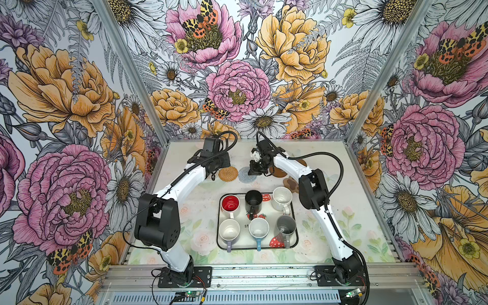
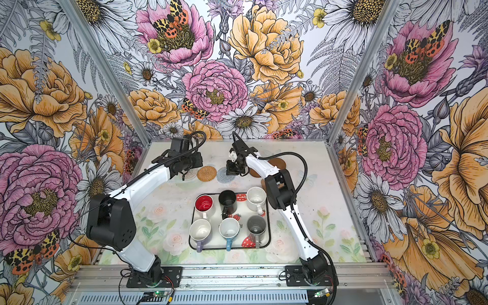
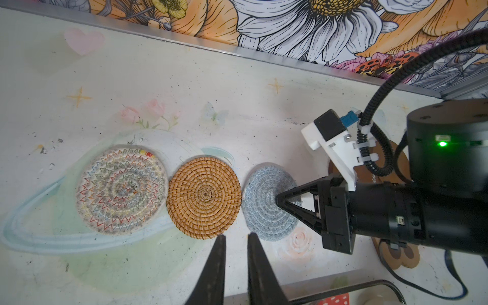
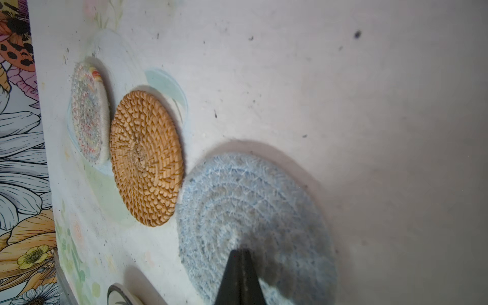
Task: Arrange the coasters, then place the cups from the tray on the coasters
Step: 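Slide the light-blue coaster with the right gripper toward the rattan coaster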
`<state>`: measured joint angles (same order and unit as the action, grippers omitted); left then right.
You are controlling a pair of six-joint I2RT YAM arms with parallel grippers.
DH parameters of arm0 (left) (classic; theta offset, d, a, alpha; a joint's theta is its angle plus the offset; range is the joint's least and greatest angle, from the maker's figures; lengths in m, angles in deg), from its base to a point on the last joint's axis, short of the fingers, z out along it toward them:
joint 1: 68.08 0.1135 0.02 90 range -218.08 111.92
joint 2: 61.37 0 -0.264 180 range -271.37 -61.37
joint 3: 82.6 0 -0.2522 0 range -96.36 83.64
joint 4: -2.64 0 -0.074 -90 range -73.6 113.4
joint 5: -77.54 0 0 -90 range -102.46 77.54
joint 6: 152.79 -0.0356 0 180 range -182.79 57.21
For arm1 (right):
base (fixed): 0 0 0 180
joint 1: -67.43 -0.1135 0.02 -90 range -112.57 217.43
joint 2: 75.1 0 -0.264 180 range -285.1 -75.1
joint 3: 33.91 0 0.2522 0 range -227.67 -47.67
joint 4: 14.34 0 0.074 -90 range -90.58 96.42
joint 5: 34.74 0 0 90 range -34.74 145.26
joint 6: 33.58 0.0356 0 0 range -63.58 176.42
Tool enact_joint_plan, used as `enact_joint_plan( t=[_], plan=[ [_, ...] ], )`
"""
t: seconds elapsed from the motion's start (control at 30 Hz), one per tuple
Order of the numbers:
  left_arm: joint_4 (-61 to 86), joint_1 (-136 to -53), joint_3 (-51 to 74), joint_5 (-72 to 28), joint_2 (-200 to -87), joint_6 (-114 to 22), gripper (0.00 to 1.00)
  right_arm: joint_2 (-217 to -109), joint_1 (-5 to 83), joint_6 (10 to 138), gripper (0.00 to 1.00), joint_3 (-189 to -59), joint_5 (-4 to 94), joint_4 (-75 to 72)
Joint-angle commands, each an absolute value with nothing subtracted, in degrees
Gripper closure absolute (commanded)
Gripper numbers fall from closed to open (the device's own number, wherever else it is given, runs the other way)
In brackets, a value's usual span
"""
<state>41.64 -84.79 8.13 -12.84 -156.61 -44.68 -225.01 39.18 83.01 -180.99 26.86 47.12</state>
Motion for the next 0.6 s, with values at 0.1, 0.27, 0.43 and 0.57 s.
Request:
enact_joint_plan(
  t=[0.1, 0.27, 0.43, 0.57],
  plan=[
    [40.47, -84.78, 8.66, -11.36, -155.76, -44.04, 0.82, -230.05, 37.9, 84.61, 1.0, -183.33, 27.69, 49.16],
    [40.48, -84.51, 8.67, -11.4, -155.7, -43.99, 0.82, -229.86, 37.81, 84.56, 1.0, -183.2, 27.67, 49.21],
    [40.48, -84.3, 8.68, -11.13, -155.68, -44.1, 0.82, -228.6, 38.07, 84.28, 1.0, -182.34, 27.98, 49.34],
    [40.45, -83.59, 9.03, -9.83, -155.91, -44.38, 0.82, -227.59, 38.42, 84.19, 1.0, -182.3, 27.74, 49.34]
  ],
)
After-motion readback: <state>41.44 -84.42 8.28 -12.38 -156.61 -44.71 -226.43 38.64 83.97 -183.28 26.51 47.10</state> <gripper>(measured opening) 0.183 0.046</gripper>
